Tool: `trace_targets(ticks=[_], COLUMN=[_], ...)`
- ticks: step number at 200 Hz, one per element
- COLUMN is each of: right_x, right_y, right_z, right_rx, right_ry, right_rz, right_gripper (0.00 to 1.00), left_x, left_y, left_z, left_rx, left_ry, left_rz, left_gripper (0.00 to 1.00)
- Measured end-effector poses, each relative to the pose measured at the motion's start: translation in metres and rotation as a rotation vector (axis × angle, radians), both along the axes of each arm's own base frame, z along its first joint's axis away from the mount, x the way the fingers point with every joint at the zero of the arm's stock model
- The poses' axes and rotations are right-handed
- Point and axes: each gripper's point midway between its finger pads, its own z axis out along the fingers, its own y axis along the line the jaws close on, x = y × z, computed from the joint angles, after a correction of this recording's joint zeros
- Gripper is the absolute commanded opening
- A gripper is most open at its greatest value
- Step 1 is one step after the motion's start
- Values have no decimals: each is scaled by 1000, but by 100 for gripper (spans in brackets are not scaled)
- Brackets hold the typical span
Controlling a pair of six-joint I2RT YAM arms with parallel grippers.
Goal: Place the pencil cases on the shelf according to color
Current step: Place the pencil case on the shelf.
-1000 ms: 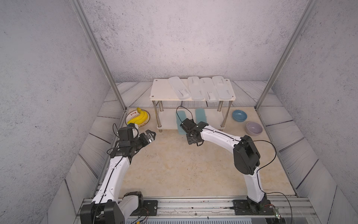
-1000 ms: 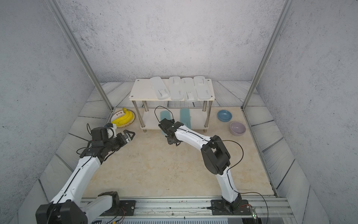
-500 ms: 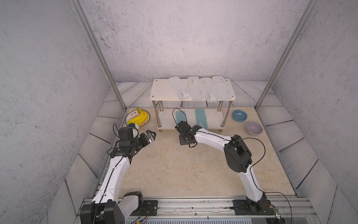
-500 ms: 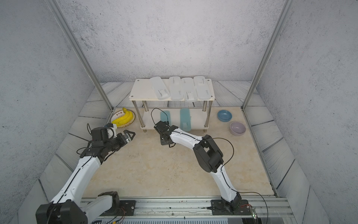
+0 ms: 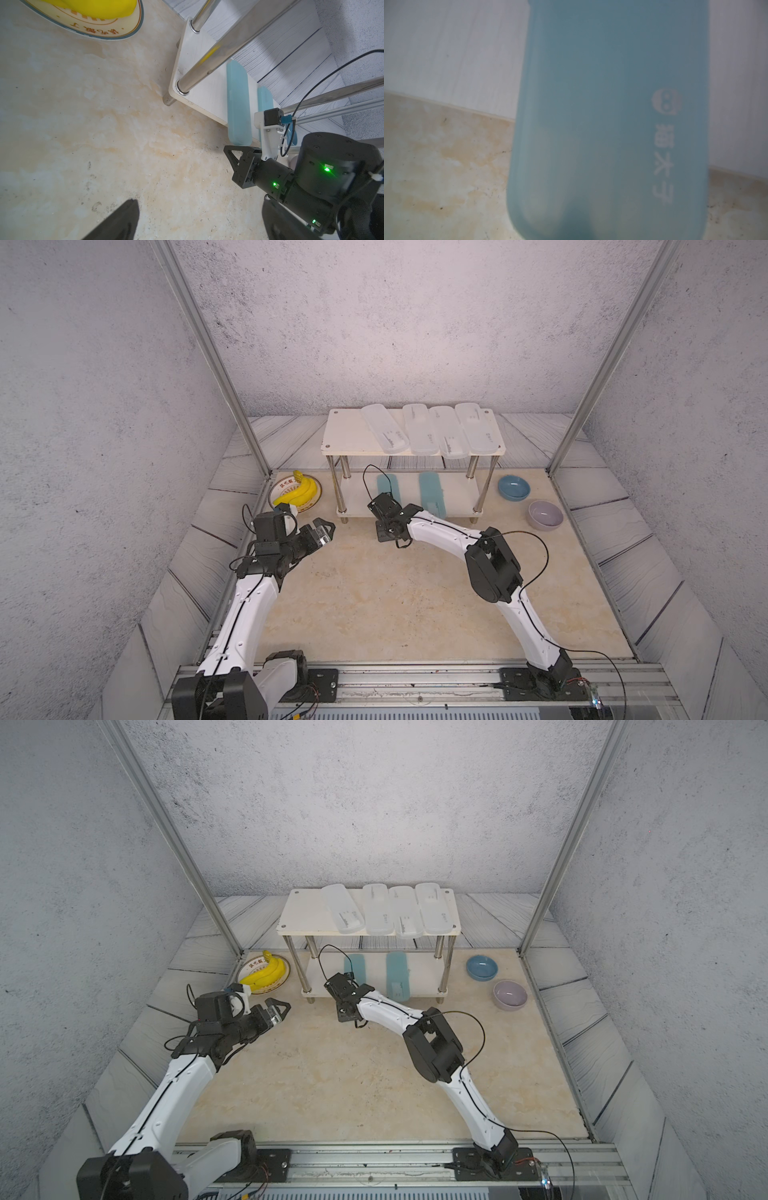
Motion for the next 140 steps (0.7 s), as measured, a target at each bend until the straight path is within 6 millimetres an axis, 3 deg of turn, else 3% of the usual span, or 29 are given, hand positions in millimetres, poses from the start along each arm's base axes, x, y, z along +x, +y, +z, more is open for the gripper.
trace_targets(ticks=[70,87,115,140], right_x=[21,20,15,6], right_y=[2,3,3,-1], right_z=[12,11,10,20], right_rx=[17,16,10,10], right_ry=[-53,-51,-36,-23], right_rz=[8,18,55,84], right_gripper=[1,16,54,62], left_x=[0,-1,-2,-6], left_y=[0,1,2,6], left_z=[0,-1,-3,-2], left_rx=[11,17,33,67], left_ry=[-4,-1,2,-4], left_rz=[-8,-8,-7,-5], left_gripper=[99,99,99,99])
